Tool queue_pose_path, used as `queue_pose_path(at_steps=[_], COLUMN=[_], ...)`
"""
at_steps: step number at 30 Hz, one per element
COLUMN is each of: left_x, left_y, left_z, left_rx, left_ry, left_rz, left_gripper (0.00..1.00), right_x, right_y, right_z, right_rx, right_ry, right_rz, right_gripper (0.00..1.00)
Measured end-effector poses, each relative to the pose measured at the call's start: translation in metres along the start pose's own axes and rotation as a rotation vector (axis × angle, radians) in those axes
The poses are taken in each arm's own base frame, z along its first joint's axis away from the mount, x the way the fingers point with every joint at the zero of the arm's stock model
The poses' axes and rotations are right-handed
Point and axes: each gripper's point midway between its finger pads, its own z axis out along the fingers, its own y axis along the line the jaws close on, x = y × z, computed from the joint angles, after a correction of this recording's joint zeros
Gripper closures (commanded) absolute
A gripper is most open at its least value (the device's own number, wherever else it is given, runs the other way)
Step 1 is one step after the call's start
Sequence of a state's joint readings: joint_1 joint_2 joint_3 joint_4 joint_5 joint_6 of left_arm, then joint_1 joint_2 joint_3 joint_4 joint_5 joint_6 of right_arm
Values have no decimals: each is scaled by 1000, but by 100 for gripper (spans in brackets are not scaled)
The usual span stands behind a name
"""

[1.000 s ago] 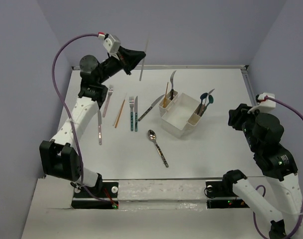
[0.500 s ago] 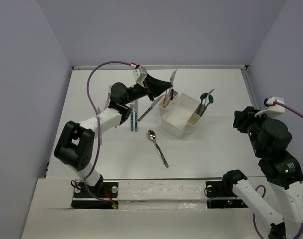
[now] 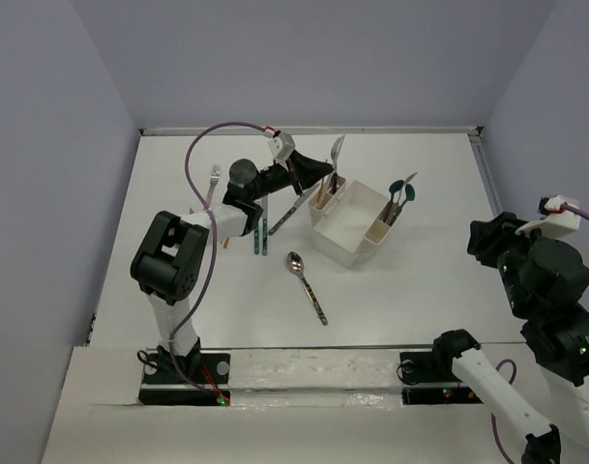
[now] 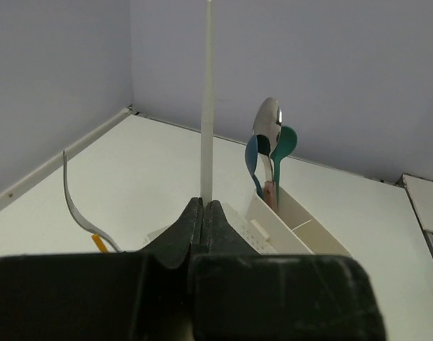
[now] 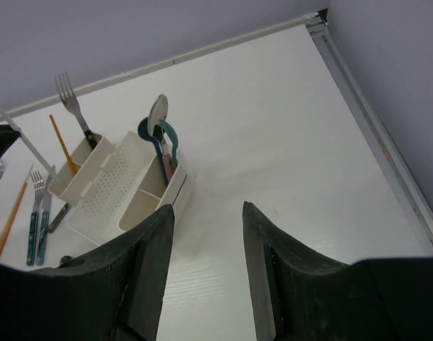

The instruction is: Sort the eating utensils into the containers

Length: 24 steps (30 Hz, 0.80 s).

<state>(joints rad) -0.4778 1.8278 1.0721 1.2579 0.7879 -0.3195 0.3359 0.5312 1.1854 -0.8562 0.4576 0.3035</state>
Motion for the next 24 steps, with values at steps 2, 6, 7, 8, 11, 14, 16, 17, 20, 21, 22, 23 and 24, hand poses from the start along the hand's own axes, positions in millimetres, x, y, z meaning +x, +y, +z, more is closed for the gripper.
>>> queue_pose_path(at_steps=[2, 6, 7, 8, 11, 14, 16, 17, 20, 21, 22, 23, 24], left_x=[8, 11, 11, 12, 13, 19, 24, 27, 43, 48, 50, 51, 50], left_y=[10, 27, 32, 35, 41, 41, 41, 41, 39, 38, 38, 40, 40], left_z=[-4, -8, -9, -10, -11, -11, -12, -14, -21, -23, -25, -26, -27], left_rx=[-10, -29, -34, -39, -38, -25, -23, -25, -29, -30, -32, -35, -36], left_ry=[15, 20, 20, 20, 23, 33, 42, 46, 76, 84, 90, 91, 91], left_rz=[-5, 1, 2, 3, 13, 14, 10, 8, -18, -26, -33, -34, -34], left_gripper=[100, 100, 100, 100, 100, 100, 97, 97, 94, 94, 93, 91, 89], right_x=[-1, -5, -7, -8, -10, -9, -7, -6, -5, -5, -5, -4, -4], right_y=[-3, -8, -9, -10, -11, -12, -12, -12, -13, -13, -13, -12, -12], right_z=[-4, -14, -16, -18, -21, -22, -22, -22, -22, -22, -22, -21, -20], right_rx=[7, 22, 24, 27, 32, 35, 38, 39, 41, 41, 42, 42, 42], right_ry=[1, -2, -2, -4, -5, 0, 7, 9, 16, 16, 17, 19, 22], right_rz=[10, 36, 42, 48, 59, 65, 65, 67, 67, 67, 66, 65, 62], right_gripper=[51, 51, 51, 51, 51, 51, 51, 51, 51, 51, 51, 51, 51])
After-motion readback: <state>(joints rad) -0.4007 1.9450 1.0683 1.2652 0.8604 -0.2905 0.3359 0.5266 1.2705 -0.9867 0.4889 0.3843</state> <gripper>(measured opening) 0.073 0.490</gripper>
